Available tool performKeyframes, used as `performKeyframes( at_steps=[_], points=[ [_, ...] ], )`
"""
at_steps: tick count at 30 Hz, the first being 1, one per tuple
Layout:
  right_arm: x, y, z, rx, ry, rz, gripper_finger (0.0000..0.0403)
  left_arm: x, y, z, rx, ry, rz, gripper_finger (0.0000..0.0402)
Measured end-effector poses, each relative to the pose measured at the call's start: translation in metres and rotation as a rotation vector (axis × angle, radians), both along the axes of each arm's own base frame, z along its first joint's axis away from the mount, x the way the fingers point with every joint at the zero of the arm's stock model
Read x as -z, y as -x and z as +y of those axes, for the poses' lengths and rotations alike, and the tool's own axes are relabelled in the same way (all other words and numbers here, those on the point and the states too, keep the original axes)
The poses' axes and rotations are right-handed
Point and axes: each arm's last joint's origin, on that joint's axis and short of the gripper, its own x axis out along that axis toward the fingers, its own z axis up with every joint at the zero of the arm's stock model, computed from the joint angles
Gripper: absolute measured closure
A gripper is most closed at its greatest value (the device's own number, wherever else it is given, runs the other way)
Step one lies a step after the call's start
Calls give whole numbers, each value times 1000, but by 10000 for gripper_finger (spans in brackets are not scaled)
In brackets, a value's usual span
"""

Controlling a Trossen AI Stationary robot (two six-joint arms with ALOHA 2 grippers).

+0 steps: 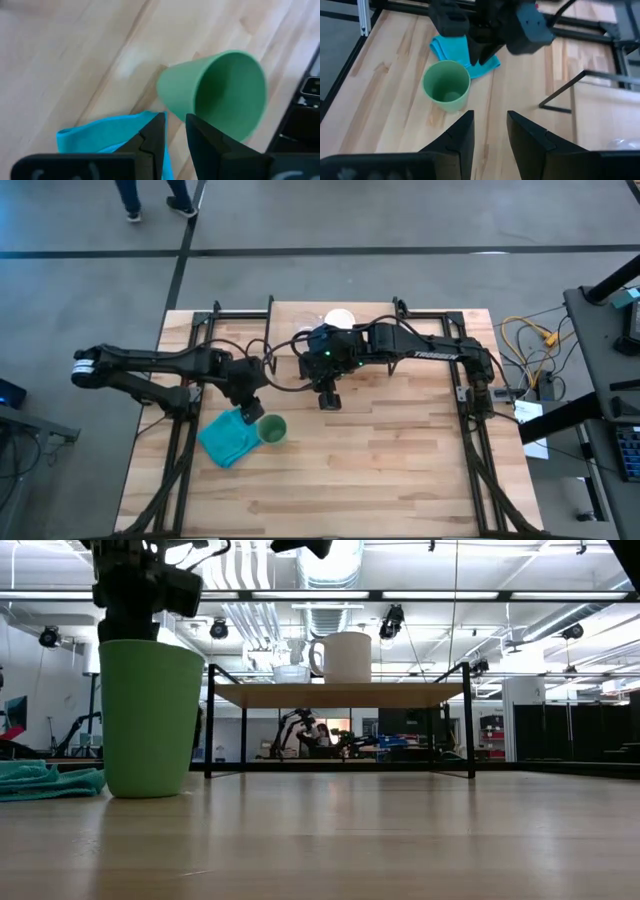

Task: Stack small to large cups/mugs on shelf
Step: Put the green cup on the shelf

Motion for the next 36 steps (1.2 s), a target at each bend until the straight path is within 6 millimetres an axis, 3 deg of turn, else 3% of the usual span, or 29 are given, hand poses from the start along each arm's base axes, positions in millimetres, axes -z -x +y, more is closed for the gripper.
performKeyframes(
  at_steps=[6,14,24,31,36],
  points=[
    [16,-2,1,20,-27,58,293,-8,-6,-9,42,0,-21,338],
    [32,-3,7,1,-22,106,293,9,-19,-17,78,2,73,338],
    [31,-5,23,-130,63,56,293,17,-29,-19,86,0,103,341],
    [28,-7,40,-302,56,-16,293,13,-33,-19,84,-3,37,395],
    [29,-8,45,-340,80,-34,293,7,-41,-19,57,7,-63,397]
  ],
)
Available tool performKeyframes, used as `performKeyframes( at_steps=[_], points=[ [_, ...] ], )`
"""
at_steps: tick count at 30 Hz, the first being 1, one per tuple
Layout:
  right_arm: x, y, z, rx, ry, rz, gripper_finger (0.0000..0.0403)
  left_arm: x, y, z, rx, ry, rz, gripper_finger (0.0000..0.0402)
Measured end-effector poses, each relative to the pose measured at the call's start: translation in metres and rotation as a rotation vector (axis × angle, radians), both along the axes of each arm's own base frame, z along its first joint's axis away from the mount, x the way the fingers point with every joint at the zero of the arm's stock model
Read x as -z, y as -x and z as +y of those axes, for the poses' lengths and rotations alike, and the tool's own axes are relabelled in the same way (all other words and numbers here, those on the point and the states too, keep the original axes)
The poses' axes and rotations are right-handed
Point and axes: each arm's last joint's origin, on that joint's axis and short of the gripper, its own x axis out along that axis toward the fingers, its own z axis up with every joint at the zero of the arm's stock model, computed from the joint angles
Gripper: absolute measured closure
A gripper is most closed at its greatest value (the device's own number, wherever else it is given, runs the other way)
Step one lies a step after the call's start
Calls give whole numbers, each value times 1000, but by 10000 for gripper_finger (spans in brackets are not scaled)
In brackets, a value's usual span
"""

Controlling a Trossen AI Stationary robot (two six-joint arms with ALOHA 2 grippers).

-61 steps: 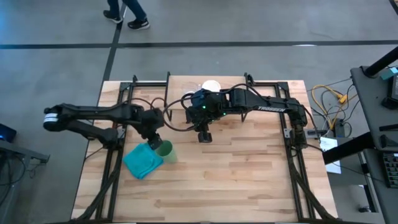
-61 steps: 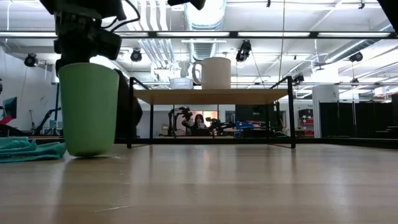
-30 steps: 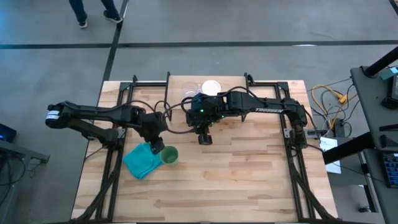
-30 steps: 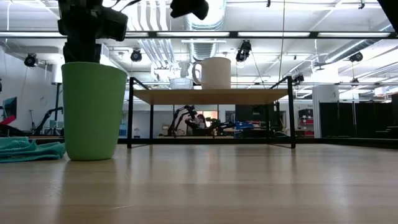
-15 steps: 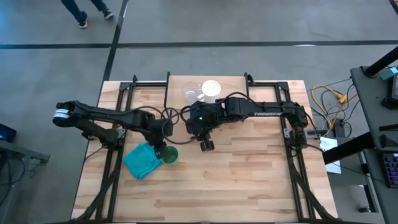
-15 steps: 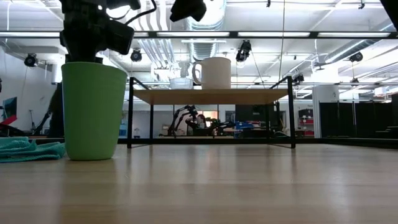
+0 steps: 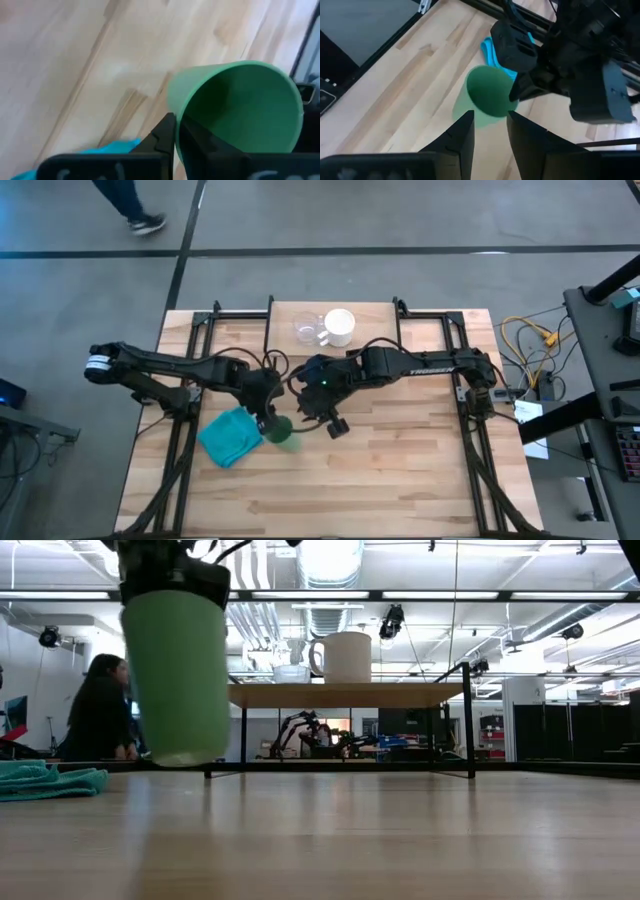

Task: Stack small to large cups/mugs on shelf
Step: Put the green cup on the shelf

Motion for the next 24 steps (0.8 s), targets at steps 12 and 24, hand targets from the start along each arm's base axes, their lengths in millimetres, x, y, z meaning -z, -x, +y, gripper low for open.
performKeyframes(
  at_steps=[12,24],
  points=[
    [22,2,15,-101,61,44,293,-33,-20,4,-66,-105,-149,400],
    [35,6,21,-144,118,98,293,-39,-50,3,-4,-116,-93,400]
  ],
)
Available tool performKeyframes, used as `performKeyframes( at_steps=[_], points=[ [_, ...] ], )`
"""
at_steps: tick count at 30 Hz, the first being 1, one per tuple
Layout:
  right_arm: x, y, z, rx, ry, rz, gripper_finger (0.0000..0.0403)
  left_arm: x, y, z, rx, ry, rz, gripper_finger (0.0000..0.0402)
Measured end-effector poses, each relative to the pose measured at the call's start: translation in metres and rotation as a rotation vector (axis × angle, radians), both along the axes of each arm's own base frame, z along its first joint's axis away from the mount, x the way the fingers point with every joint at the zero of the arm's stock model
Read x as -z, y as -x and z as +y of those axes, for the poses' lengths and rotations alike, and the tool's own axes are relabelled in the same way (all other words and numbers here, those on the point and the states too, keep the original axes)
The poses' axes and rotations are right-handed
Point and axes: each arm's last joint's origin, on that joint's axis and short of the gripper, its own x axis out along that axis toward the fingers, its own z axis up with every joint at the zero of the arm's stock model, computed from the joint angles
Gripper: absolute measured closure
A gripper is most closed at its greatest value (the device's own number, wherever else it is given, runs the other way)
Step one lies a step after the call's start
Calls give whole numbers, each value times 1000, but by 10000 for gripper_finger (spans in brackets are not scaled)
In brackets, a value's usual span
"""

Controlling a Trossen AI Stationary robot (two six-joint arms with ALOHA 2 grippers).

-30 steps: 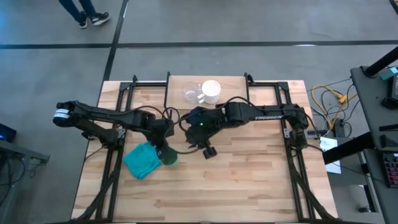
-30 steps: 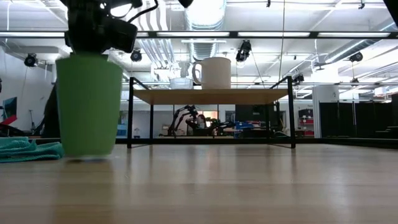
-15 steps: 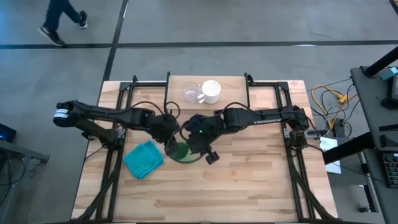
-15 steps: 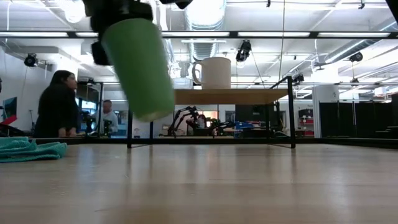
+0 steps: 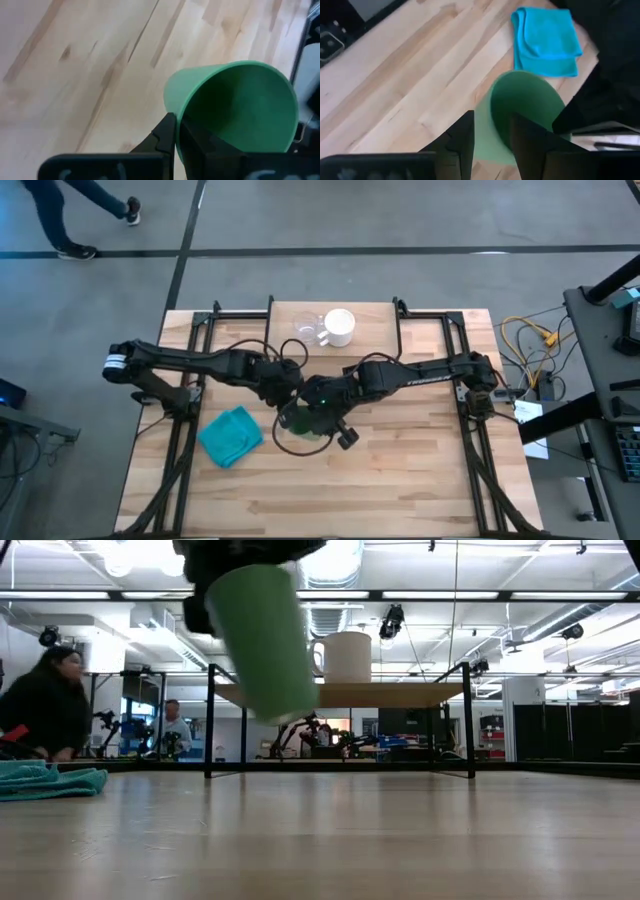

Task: Stack small to large cups/mugs on shelf
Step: Put the green cup on the shelf

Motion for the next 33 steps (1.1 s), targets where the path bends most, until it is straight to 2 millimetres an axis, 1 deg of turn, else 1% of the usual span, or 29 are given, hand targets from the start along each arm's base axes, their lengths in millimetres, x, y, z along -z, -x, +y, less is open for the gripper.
performKeyframes(
  at_steps=[3,6,9,15,19,25,27,29,33],
  points=[
    [5,1,2,-3,71,3,293,-4,-5,0,0,4,8,401],
    [9,6,4,-15,173,33,293,-4,-5,1,-2,3,12,401],
    [9,6,5,-8,221,33,293,-7,-4,3,-14,7,-1,401],
    [6,7,4,-7,247,30,294,-12,-2,6,-28,6,-25,401],
    [6,8,3,-10,296,26,294,-14,-1,8,-32,8,-36,401],
    [2,10,2,-2,305,19,306,-17,1,11,-36,6,-54,401],
    [-2,14,0,31,346,19,310,-17,1,16,-59,-8,-54,401],
    [-8,18,-2,80,425,11,313,-17,1,22,-87,-17,-55,401],
    [-30,35,-9,229,600,-31,314,-20,2,36,-131,-21,-60,401]
  ],
)
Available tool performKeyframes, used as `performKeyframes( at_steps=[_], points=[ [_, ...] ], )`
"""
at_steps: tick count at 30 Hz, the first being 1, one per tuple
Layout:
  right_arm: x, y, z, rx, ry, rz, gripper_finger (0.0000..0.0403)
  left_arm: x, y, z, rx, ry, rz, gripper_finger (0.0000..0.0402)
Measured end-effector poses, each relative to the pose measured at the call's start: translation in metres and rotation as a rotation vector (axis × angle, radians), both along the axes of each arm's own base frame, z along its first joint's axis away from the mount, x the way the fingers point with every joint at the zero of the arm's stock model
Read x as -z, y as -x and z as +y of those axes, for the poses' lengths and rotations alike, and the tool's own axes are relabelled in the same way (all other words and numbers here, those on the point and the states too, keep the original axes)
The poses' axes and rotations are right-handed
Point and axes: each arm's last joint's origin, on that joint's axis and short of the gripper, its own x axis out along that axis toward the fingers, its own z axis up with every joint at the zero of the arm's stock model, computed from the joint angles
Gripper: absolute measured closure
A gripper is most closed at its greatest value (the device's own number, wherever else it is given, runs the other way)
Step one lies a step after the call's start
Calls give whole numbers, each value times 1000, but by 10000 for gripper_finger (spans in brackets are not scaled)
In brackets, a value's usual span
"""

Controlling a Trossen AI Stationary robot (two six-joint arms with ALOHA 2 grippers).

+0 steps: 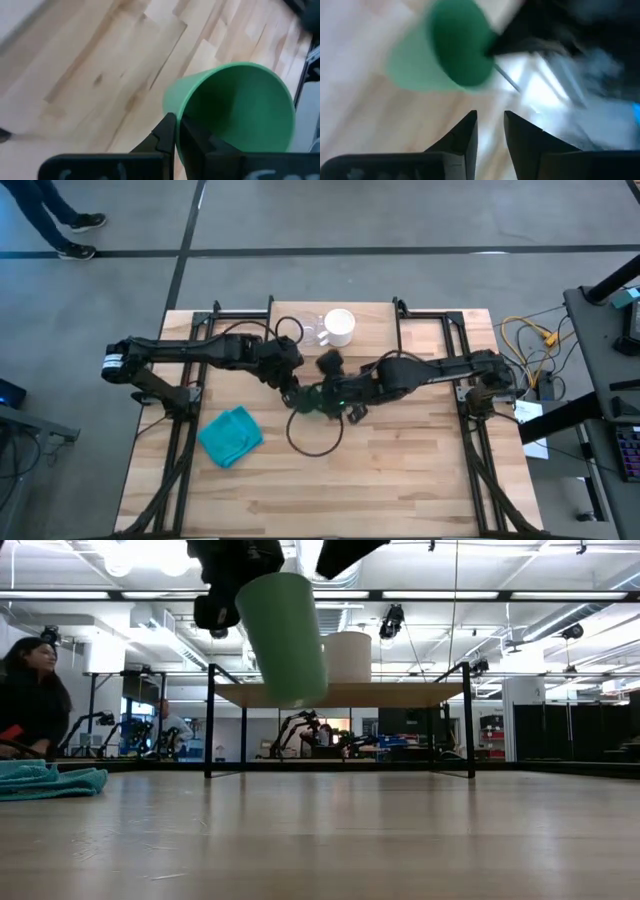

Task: Stack small to large cups/mugs on shelf
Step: Put the green cup on the shelf

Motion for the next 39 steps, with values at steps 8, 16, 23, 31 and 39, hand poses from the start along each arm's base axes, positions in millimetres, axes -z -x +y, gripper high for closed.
performKeyframes(
  at_steps=[8,16,23,31,39],
  points=[
    [-45,44,-19,340,-71,-194,304,-42,-4,19,-3,-95,-130,401],
    [-77,79,-43,618,-278,-404,305,-76,-20,40,-51,-147,-210,401],
    [-83,101,-61,773,-314,-412,307,-89,-55,49,23,-234,-234,401],
    [-77,116,-71,900,-294,-328,308,-101,-85,68,53,-329,-236,401],
    [-77,116,-71,899,-291,-322,311,-104,-95,90,46,-377,-225,401]
  ],
)
